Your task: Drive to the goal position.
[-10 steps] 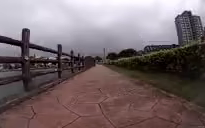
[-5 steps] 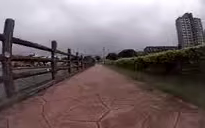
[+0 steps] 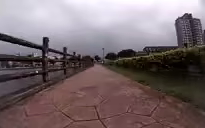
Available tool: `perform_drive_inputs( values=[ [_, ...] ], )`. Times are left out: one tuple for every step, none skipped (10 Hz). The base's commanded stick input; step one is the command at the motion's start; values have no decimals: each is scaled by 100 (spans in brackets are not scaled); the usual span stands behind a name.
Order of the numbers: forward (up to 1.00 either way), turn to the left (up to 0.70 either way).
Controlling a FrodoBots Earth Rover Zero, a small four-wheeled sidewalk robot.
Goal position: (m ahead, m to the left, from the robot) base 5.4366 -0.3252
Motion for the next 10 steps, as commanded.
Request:
perform_drive_inputs(
  values=[
    [100, 0],
    [100, 0],
    [100, 0],
    [100, 0],
    [100, 0],
    [100, 0],
    [100, 0],
    [100, 0],
    [100, 0],
    [100, 0]
  ],
)
